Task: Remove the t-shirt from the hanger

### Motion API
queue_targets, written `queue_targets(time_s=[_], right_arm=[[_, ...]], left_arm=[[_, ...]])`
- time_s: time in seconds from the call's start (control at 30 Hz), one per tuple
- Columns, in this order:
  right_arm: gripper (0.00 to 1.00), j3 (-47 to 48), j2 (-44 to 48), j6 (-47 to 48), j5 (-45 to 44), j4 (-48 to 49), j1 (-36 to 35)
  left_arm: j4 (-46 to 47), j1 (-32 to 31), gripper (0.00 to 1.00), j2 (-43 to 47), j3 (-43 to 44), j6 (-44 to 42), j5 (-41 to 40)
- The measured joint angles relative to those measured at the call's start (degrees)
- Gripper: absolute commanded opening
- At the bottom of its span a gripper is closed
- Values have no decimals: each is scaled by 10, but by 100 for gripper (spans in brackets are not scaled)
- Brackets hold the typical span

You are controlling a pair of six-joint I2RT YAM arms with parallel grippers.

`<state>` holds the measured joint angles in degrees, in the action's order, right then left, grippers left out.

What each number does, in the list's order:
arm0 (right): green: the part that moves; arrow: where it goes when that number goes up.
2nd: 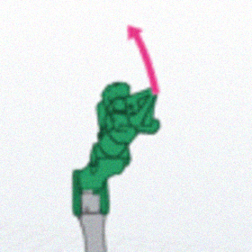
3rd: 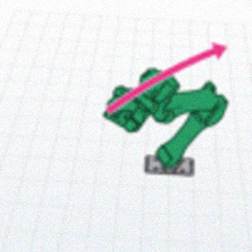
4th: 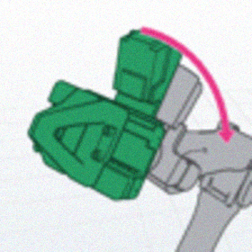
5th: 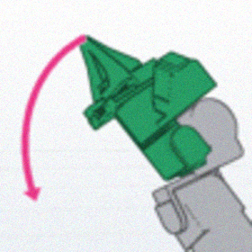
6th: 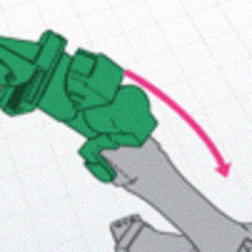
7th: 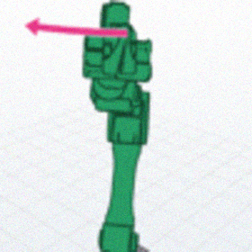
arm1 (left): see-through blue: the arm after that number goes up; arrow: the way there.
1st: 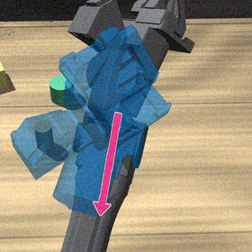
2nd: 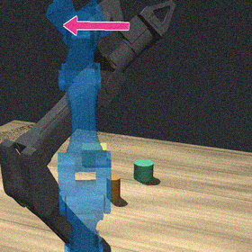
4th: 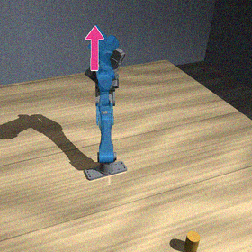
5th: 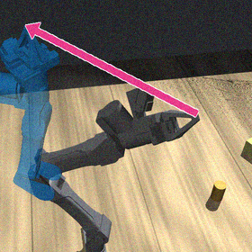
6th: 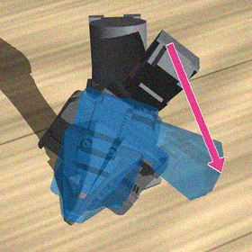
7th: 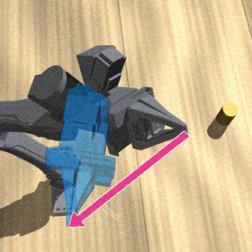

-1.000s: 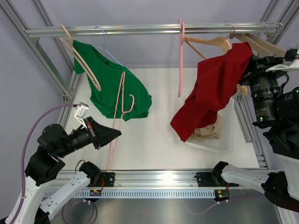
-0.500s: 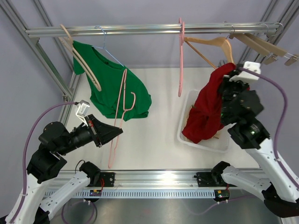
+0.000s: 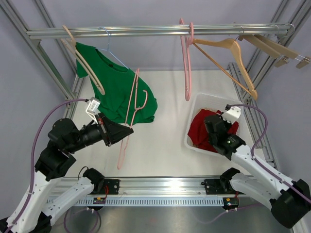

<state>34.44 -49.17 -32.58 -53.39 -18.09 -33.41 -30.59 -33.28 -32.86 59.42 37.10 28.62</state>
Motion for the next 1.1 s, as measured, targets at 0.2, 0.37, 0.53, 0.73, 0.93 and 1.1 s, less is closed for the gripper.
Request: queue_targets(time_s=[0.2, 0.37, 0.53, 0.73, 0.93, 1.1], right_arm=[[3, -21, -76, -189, -30, -43, 19], [40, -47, -2, -230, -35, -59, 28], [65, -15, 164, -121, -10, -73, 29], [69, 68, 260, -33, 49, -87, 31], [62, 95, 245, 12, 100, -113, 31], [11, 102, 210, 12, 95, -156, 31]], left_arm=[[38, 0, 0, -31, -3, 11, 2], [76, 0, 0, -58, -11, 26, -1], [138, 0, 0, -78, -35, 56, -4], [212, 0, 0, -104, -60, 99, -12], [256, 0, 0, -130, -65, 125, -19], [269, 0, 0, -141, -65, 130, -19]])
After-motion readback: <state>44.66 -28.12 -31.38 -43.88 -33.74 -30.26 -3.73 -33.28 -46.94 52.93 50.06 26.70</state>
